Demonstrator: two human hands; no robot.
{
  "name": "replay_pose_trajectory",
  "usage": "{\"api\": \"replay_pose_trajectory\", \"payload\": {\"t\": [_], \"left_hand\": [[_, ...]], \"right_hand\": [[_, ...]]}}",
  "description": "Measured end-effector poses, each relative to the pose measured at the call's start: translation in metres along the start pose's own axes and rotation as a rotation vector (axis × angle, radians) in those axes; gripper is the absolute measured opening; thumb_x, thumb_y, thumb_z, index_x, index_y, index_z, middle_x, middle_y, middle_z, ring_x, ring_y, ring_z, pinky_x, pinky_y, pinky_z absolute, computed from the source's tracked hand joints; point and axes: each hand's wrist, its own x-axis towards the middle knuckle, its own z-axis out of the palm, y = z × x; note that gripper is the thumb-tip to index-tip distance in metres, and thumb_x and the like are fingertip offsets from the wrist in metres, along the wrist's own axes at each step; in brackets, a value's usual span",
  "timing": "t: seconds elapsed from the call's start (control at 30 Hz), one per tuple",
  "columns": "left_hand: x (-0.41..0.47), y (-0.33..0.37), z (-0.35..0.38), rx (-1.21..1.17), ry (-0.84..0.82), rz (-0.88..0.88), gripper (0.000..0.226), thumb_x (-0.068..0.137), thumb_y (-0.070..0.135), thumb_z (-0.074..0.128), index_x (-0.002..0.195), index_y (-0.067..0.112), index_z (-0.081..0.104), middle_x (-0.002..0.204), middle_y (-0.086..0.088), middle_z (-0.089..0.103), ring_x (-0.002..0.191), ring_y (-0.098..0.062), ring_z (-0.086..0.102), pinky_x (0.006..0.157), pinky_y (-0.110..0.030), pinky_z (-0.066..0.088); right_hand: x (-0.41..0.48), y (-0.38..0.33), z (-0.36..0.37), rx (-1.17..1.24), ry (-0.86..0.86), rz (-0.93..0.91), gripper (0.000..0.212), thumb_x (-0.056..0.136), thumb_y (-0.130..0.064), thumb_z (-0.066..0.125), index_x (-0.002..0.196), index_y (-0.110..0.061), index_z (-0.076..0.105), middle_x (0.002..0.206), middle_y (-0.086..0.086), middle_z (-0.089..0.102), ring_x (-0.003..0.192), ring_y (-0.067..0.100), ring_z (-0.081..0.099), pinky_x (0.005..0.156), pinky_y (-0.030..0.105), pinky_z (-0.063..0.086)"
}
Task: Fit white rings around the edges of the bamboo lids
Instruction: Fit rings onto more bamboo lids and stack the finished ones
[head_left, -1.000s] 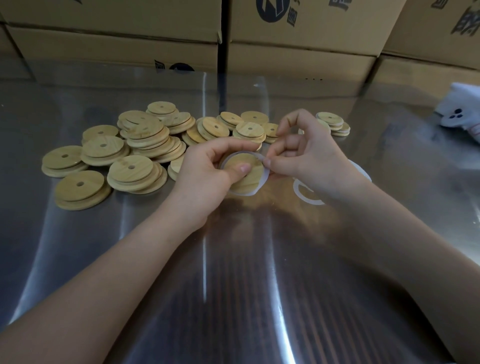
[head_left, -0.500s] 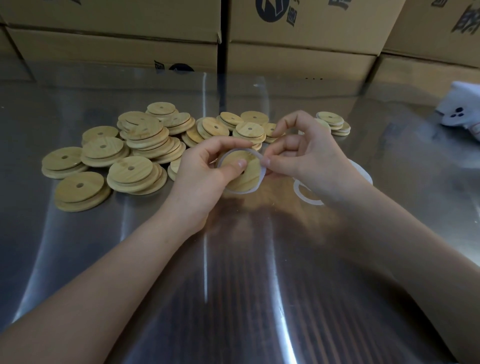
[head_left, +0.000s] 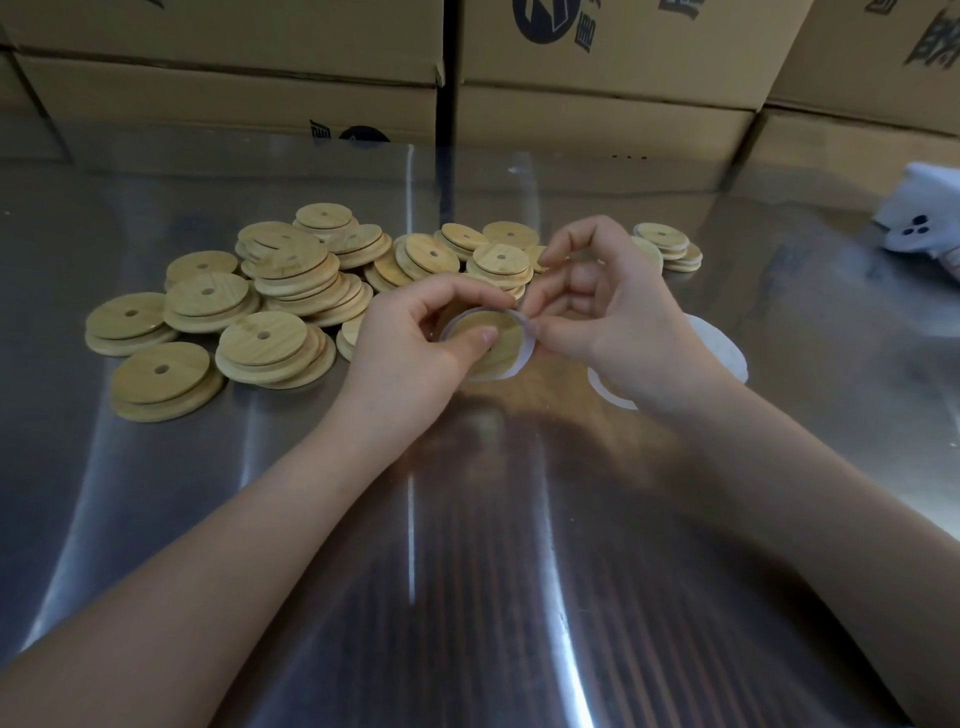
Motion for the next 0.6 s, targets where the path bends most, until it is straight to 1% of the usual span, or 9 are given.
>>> {"api": "replay_pose_trajectory", "payload": {"t": [0.07,0.2,0.33,0.4,0.47,0.53,0.6], "left_hand": [[-0.0008,0.0006,0.0008,0.032,0.014,0.016,0.036,0.082,-0.005,0.07,0.089,0.031,0.07,0.092,0.013,0.072,0.093,-0.003,0.067,0.084,-0.019,0.052],[-0.0014,0.002,0.0008,0.051,0.038,0.029,0.037,0.082,-0.004,0.07,0.089,0.032,0.07,0.094,0.015,0.071,0.095,-0.001,0.066,0.087,-0.02,0.052],[-0.0018,0.0042,0.0027,0.104,0.028,0.056,0.037,0.083,-0.004,0.069,0.088,0.033,0.067,0.091,0.018,0.069,0.093,0.003,0.064,0.083,-0.012,0.048],[-0.0021,0.0045,0.0024,0.105,0.014,0.058,0.038,0.083,-0.005,0.069,0.088,0.033,0.066,0.09,0.017,0.068,0.092,0.003,0.064,0.082,-0.01,0.047],[-0.0026,0.0052,0.0017,0.098,-0.002,0.057,0.038,0.083,-0.006,0.068,0.088,0.032,0.066,0.089,0.018,0.067,0.091,0.004,0.063,0.08,-0.009,0.047],[-0.0026,0.0057,0.0013,0.08,-0.007,0.055,0.038,0.083,-0.007,0.067,0.088,0.03,0.066,0.088,0.018,0.067,0.09,0.005,0.063,0.079,-0.009,0.047],[-0.0023,0.006,0.0017,0.059,-0.009,0.05,0.037,0.082,-0.009,0.067,0.088,0.028,0.066,0.088,0.016,0.067,0.089,0.005,0.063,0.079,-0.009,0.046]], "right_hand": [[-0.0001,0.001,0.001,-0.036,0.014,-0.013,0.038,0.072,-0.003,0.069,0.094,-0.024,0.046,0.074,0.0,0.067,0.066,0.018,0.059,0.068,0.032,0.051],[0.0008,0.0019,-0.0007,-0.099,0.019,-0.053,0.04,0.077,0.003,0.067,0.094,-0.026,0.044,0.072,0.002,0.066,0.067,0.024,0.059,0.069,0.038,0.051],[0.0007,0.0003,-0.0021,-0.103,-0.02,-0.098,0.041,0.078,0.005,0.064,0.095,-0.025,0.042,0.074,0.006,0.064,0.069,0.02,0.057,0.073,0.032,0.05],[0.0004,-0.0005,-0.0024,-0.113,-0.048,-0.112,0.04,0.079,0.004,0.064,0.096,-0.024,0.041,0.076,0.008,0.062,0.07,0.017,0.056,0.074,0.028,0.05],[0.001,-0.0005,-0.0025,-0.119,-0.061,-0.114,0.039,0.08,0.004,0.064,0.096,-0.023,0.04,0.077,0.009,0.062,0.071,0.017,0.055,0.074,0.027,0.049],[0.0023,0.0003,-0.0034,-0.138,-0.044,-0.112,0.04,0.079,0.004,0.065,0.095,-0.024,0.04,0.076,0.009,0.063,0.069,0.021,0.057,0.074,0.031,0.05],[0.0028,0.0009,-0.0049,-0.16,-0.007,-0.106,0.042,0.077,0.002,0.066,0.092,-0.026,0.04,0.072,0.007,0.065,0.068,0.032,0.059,0.073,0.038,0.052]]}}
